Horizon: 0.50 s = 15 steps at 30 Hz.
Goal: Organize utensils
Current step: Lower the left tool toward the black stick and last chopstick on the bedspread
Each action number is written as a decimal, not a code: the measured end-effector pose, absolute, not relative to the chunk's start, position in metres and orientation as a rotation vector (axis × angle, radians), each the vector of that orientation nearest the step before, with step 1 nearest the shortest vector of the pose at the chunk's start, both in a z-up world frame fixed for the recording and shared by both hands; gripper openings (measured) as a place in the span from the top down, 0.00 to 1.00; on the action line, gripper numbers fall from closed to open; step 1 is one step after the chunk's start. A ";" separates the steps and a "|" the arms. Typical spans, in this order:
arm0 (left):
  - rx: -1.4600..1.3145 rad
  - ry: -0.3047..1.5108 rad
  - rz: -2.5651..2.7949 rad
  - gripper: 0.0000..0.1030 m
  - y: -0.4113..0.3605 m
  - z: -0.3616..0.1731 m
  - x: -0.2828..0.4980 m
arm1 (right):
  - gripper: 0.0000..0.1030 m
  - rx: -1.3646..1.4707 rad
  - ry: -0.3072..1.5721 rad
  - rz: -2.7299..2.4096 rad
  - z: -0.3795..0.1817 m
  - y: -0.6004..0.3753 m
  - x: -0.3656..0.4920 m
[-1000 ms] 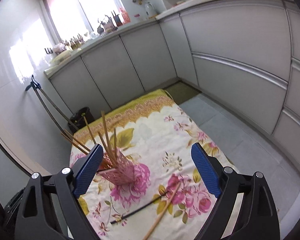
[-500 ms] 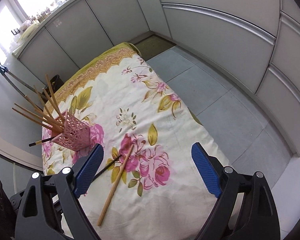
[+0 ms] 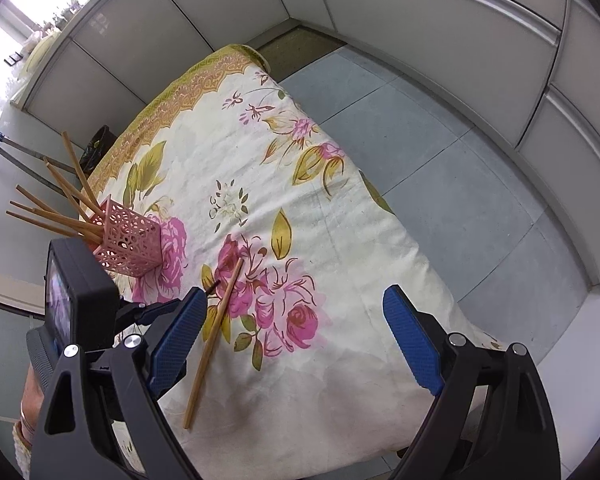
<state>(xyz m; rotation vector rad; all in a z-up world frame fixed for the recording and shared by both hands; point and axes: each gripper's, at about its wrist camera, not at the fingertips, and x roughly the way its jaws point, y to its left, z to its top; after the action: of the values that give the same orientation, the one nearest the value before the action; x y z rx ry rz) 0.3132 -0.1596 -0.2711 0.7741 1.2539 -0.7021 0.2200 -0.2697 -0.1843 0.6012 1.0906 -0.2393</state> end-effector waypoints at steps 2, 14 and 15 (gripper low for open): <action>0.789 1.277 -0.699 0.73 -0.162 -0.275 0.321 | 0.15 0.599 1.092 -0.239 -0.185 -0.271 0.220; 0.851 1.366 -0.722 0.81 -0.173 -0.294 0.347 | 0.15 0.597 1.115 -0.245 -0.188 -0.278 0.219; 0.829 1.390 -0.752 0.93 -0.172 -0.294 0.347 | 0.15 0.596 1.118 -0.243 -0.188 -0.278 0.220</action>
<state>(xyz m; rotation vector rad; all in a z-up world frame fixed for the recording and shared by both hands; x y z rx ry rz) 0.3474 -0.1725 -0.2944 0.8288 1.3901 -0.7521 0.2198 -0.2779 -0.1883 0.5960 1.1181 -0.2431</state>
